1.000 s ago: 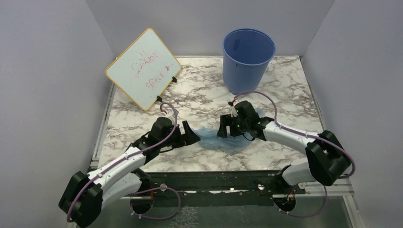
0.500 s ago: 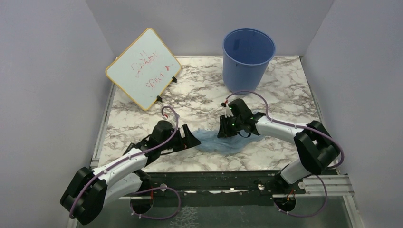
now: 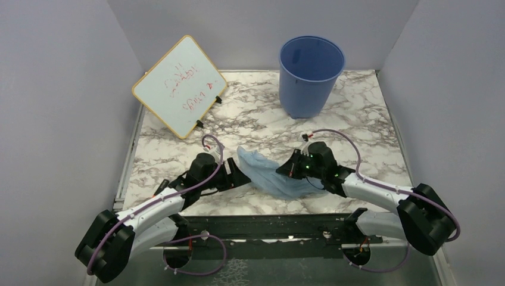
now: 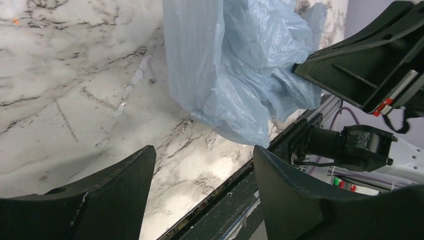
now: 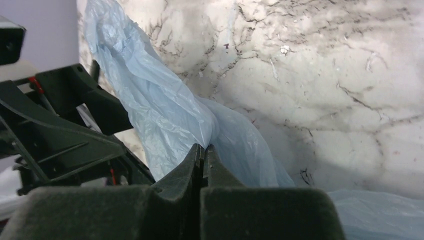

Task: Put the trash bags into the trash bin
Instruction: Unfold the trash bag at the center of the board.

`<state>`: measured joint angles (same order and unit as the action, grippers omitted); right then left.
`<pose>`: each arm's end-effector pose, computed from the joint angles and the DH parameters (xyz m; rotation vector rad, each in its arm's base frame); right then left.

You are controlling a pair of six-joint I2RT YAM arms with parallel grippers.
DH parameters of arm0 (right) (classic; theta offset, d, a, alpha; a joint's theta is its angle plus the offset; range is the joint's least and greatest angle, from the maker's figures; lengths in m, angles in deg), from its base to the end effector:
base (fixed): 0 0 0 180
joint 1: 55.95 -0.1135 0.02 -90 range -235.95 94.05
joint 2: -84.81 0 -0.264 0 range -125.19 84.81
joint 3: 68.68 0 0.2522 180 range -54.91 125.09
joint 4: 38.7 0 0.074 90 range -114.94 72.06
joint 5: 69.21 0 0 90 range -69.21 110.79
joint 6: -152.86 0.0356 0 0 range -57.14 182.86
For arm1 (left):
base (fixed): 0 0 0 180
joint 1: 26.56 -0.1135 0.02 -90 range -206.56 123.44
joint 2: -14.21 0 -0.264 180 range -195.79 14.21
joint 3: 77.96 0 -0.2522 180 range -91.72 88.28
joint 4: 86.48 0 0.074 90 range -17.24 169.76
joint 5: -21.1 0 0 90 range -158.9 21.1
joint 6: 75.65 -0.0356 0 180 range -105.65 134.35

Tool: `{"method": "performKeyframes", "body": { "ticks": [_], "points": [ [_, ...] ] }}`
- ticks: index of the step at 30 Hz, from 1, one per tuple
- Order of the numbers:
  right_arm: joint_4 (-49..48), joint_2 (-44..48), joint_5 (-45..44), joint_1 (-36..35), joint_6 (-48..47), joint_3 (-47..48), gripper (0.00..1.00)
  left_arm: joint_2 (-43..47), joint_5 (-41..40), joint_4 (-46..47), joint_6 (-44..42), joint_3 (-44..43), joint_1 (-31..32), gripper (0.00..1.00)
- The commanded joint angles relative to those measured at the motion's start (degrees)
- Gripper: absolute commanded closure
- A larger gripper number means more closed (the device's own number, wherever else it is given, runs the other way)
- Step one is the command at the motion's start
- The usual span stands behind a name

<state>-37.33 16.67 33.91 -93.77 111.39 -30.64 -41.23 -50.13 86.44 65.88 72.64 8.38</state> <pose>0.1788 0.1490 0.1753 0.0676 2.3206 1.0826 0.1468 -0.1165 0.1613 -0.1319 2.3751 -1.1643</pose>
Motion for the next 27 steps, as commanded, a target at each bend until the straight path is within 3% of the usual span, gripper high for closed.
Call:
{"method": "performKeyframes", "body": {
  "ticks": [1,6,14,19,27],
  "points": [
    [-9.7,4.7,-6.9,-0.2,14.3,-5.7,0.99,0.4,2.9,7.3,2.4,1.5,-0.2,0.27],
    [-12.3,6.7,-8.1,-0.2,19.3,-7.7,0.99,-0.2,5.3,11.3,3.6,1.8,-0.1,0.27],
    [-16.9,0.8,-1.4,-0.2,21.1,-4.2,0.99,-3.7,7.3,16.3,4.1,0.5,1.2,0.28],
    [-17.1,0.6,0.4,-0.3,21.2,-3.1,0.99,-4.1,4.7,19.5,6.3,1.9,1.6,0.42],
    [-15.4,1.6,1.7,-0.2,20.4,-2.0,0.98,-7.8,4.5,25.4,7.8,1.3,1.8,0.52]
  ]
}}
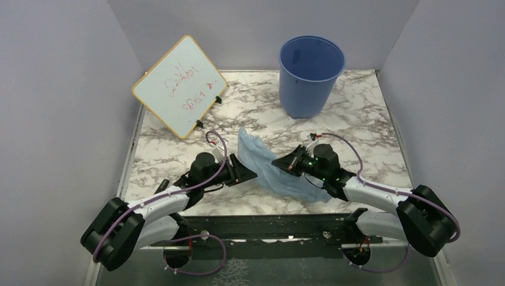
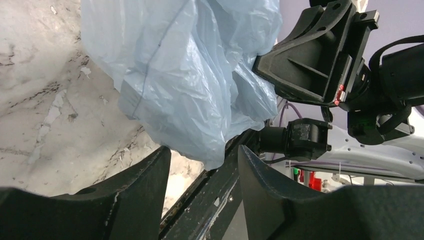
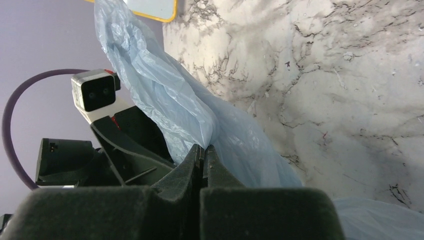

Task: Put the trash bags into the trash bin
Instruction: Unfold the trash bag at the center of the board.

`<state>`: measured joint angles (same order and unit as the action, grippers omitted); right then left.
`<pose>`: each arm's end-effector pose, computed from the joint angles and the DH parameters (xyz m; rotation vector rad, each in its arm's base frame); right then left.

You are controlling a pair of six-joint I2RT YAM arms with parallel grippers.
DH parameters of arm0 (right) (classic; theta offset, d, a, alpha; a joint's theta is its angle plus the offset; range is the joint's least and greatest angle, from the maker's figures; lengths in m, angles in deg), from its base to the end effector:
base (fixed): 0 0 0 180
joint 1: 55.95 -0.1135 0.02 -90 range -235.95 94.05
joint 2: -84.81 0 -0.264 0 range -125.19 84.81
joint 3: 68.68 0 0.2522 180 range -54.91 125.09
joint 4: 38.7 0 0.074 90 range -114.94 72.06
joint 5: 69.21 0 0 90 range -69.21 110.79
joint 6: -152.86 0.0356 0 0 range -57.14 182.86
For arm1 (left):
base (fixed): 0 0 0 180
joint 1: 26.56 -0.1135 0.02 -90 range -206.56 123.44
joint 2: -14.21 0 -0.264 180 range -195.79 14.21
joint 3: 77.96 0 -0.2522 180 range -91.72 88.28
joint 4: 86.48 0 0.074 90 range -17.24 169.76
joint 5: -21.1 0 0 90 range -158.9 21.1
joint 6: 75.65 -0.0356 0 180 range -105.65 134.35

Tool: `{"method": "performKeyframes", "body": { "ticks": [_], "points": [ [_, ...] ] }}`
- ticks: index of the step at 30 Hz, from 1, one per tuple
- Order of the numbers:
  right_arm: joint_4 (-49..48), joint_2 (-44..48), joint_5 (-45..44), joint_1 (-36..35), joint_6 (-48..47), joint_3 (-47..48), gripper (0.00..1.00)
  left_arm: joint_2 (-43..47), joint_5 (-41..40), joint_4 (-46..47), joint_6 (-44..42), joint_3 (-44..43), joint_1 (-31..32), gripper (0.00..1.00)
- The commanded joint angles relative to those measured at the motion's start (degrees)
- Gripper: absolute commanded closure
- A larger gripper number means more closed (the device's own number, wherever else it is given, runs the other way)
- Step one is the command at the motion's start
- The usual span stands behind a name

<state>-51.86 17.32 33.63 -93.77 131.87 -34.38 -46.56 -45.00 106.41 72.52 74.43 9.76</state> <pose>0.1785 0.1486 0.1821 0.4243 2.1641 1.3829 0.1543 -0.1314 0.1690 -0.0975 2.2014 -1.4284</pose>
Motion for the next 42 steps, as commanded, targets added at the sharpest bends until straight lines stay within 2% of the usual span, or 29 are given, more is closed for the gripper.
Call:
{"method": "performKeyframes", "body": {
  "ticks": [1,3,6,8,11,14,18,22,26,29,31,32,33,36,40,42],
  "points": [
    [-0.7,1.0,2.2,-0.2,-0.3,1.8,0.98,-3.0,-0.7,6.2,1.5,-0.5,0.5,0.56],
    [-0.2,0.9,2.5,-0.2,-1.1,2.2,0.98,-3.9,-0.9,7.1,1.8,-0.5,0.7,0.66],
    [2.9,1.5,1.8,-0.2,-3.8,3.7,0.98,-3.8,-1.0,7.1,1.4,-0.2,0.6,0.87],
    [8.3,2.8,-0.5,-0.2,-8.4,6.0,0.98,-2.6,-1.4,2.7,-0.8,-0.4,0.4,0.99],
    [22.5,5.9,-8.9,-0.2,-17.2,11.1,0.98,0.4,-8.4,-18.4,-9.8,-6.4,0.2,1.0],
    [33.1,8.0,-19.2,-0.2,-25.9,15.5,0.98,3.4,-17.0,-33.6,-16.4,-12.1,0.2,1.0],
    [43.7,8.4,-30.0,-0.2,-33.6,18.3,0.98,5.7,-22.2,-41.5,-19.4,-16.1,0.1,1.0],
    [51.2,8.4,-35.5,-0.2,-35.4,19.3,0.96,6.6,-24.6,-45.3,-20.6,-17.8,0.1,1.0],
    [52.7,9.8,-33.6,-0.2,-35.6,18.9,0.93,7.3,-27.4,-49.5,-22.1,-20.0,0.0,1.0],
    [51.5,10.4,-26.0,-0.2,-38.5,19.4,0.88,7.3,-27.2,-52.0,-24.5,-23.0,0.1,1.0],
    [52.1,9.9,-22.2,-0.2,-40.3,20.9,0.78,6.3,-24.4,-52.7,-27.3,-24.8,0.0,1.0],
    [52.7,9.7,-21.0,-0.2,-40.8,21.9,0.68,5.6,-21.1,-52.8,-28.8,-25.7,0.0,1.0],
    [53.0,9.6,-20.3,-0.2,-40.9,22.8,0.64,4.3,-18.5,-53.1,-30.6,-26.6,0.1,1.0],
    [50.9,10.2,-17.8,-0.2,-40.4,24.1,0.41,0.5,-12.8,-54.8,-33.9,-29.0,0.1,1.0],
    [42.6,9.6,-9.0,-0.2,-40.7,23.9,0.35,-2.9,-9.0,-55.3,-35.8,-29.7,0.1,1.0],
    [41.3,7.2,-8.3,-0.2,-40.5,25.2,0.35,-3.9,-8.1,-55.3,-35.9,-29.7,0.1,1.0]
  ]
}}
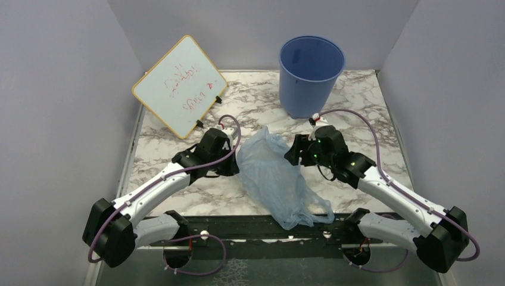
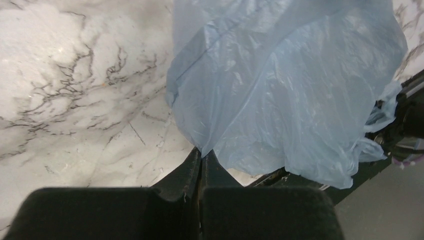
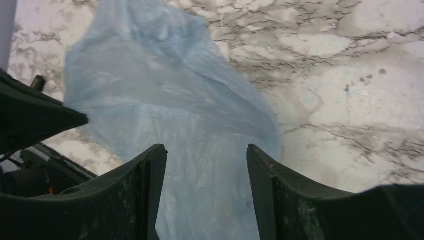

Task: Put the trash bags into the trash bin
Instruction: Unfold the trash bag at the center of the board.

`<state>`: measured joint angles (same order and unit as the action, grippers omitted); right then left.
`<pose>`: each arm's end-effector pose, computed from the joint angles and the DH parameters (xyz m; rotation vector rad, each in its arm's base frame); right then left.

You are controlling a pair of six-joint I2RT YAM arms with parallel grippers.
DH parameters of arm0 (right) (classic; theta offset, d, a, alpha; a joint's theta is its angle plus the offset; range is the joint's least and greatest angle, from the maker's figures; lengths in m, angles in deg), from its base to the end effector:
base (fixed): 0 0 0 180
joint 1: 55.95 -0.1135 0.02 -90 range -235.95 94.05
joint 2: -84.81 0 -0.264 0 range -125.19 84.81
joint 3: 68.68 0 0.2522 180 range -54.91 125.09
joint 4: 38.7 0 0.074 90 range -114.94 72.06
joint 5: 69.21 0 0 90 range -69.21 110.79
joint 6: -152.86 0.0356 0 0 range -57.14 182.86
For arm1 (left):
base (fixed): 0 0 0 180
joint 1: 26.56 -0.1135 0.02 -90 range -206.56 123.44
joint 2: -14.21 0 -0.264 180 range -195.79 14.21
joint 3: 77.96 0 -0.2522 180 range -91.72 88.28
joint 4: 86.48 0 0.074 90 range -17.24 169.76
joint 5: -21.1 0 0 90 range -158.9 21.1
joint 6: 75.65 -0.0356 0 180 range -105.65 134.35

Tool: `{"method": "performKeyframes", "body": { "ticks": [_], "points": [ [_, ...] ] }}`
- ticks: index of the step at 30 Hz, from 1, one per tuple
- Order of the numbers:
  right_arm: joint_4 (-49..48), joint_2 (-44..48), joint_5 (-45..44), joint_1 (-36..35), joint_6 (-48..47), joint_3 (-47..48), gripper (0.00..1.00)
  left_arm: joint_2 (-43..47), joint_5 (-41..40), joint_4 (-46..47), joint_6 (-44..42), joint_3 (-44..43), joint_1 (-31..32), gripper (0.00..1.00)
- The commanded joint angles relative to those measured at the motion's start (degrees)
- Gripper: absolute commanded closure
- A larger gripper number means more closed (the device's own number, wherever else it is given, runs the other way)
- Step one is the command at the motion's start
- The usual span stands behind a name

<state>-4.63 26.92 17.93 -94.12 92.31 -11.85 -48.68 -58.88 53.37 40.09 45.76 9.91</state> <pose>0.1752 0.1354 0.2694 -0.1420 2.2455 0.6032 0.1772 -0.1387 0.2400 0.3193 2.4738 -0.6975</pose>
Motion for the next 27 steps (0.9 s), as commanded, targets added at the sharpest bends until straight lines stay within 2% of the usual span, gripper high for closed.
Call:
{"method": "performKeyframes", "body": {
  "ticks": [1,4,7,8,12,18,22,24,25,26,27],
  "points": [
    [-6.3,-3.9,6.5,0.1,-1.2,3.2,0.34,-2.1,6.3,-2.1,-3.6,-0.9,0.0,1.0],
    [-4.9,-9.3,6.4,0.1,-3.8,6.4,0.36,-2.3,7.0,-1.6,-3.7,-0.6,0.1,1.0],
    [-2.7,-17.7,20.1,0.1,-10.9,11.1,0.43,-2.7,7.5,-1.1,-3.6,0.0,0.2,1.0],
    [-0.3,-21.2,20.4,0.1,-11.2,13.8,0.45,-2.8,7.4,-0.9,-3.5,0.4,0.2,1.0],
    [0.7,-28.6,17.6,-0.2,-12.7,17.5,0.46,-3.6,7.3,-0.2,-3.0,1.2,0.2,1.0],
    [5.8,-34.8,6.7,-1.5,-16.0,22.9,0.43,-3.0,6.6,0.2,-2.4,2.2,0.4,1.0],
    [3.7,-38.4,11.7,-1.9,-17.8,22.6,0.44,-3.1,6.2,0.5,-2.1,2.1,0.4,1.0],
    [3.0,-39.8,11.9,-2.1,-17.8,22.7,0.51,-3.0,6.1,0.9,-1.9,2.4,0.4,1.0],
    [3.0,-40.4,11.6,-2.2,-17.9,22.8,0.58,-2.9,5.9,1.0,-1.8,2.6,0.3,1.0],
    [3.5,-40.7,10.4,-2.2,-18.0,23.3,0.71,-2.9,5.8,1.3,-1.6,2.8,0.4,1.0],
    [3.7,-40.2,8.9,-2.2,-17.6,23.6,0.8,-2.9,5.4,1.6,-1.2,3.0,0.4,1.0]
  ]
}}
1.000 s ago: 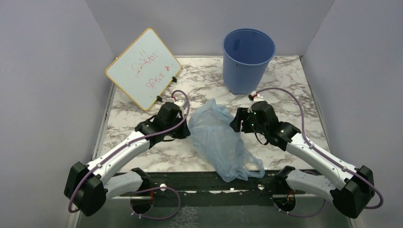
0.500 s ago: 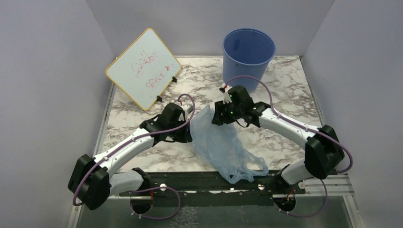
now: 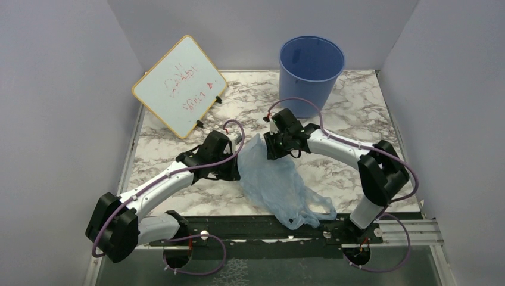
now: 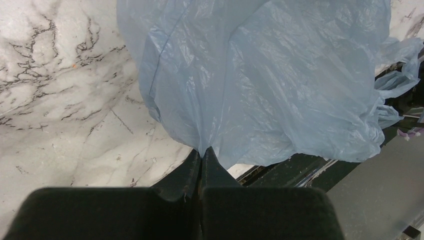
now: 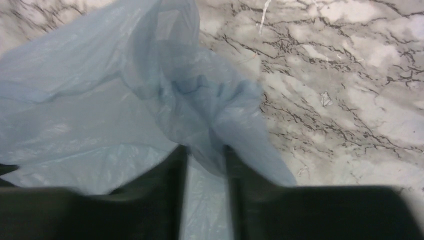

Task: Put the trash bags into the trash bin
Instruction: Unfold the trash bag at the center of the board.

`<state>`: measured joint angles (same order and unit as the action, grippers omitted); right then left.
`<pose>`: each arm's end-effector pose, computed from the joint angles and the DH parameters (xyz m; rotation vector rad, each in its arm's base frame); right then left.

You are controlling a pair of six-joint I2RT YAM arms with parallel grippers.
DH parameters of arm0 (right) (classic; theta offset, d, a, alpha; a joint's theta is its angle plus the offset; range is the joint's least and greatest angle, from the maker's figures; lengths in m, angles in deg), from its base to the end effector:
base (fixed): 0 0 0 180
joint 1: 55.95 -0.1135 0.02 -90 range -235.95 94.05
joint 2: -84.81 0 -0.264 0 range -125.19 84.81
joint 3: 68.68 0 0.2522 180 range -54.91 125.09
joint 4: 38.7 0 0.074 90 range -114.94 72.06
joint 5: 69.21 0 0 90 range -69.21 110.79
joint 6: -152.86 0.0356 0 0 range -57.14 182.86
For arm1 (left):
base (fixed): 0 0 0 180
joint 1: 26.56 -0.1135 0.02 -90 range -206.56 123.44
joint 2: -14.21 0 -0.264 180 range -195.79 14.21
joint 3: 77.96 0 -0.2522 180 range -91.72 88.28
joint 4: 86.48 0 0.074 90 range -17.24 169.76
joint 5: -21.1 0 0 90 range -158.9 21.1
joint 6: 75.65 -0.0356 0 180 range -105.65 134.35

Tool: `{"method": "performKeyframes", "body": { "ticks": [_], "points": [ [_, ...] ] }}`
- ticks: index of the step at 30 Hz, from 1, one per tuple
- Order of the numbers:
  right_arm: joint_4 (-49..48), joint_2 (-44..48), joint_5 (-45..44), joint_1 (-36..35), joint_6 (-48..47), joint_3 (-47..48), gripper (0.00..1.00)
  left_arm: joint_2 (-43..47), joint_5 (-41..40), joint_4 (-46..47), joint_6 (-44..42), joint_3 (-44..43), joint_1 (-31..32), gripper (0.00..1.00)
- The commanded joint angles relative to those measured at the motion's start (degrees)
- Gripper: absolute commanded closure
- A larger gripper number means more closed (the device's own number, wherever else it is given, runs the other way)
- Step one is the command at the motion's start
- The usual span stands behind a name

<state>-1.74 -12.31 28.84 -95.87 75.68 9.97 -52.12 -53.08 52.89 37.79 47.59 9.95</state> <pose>0.2682 0.2309 0.2056 -0.6677 2.5264 0.5258 0.1764 -0.1427 0.2175 0.4188 2.5761 -0.7558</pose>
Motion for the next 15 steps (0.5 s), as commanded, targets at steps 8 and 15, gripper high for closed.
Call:
{"method": "performKeyframes", "body": {
  "ticks": [8,15],
  "points": [
    [-6.7,12.1,-6.0,1.1,5.5,-5.0,0.99,6.1,-10.2,5.4,8.1,5.0,0.3,0.33],
    [-20.7,18.3,22.8,13.7,17.3,-16.1,0.99,16.7,-9.5,13.7,13.6,10.4,-2.1,0.01]
  ]
}}
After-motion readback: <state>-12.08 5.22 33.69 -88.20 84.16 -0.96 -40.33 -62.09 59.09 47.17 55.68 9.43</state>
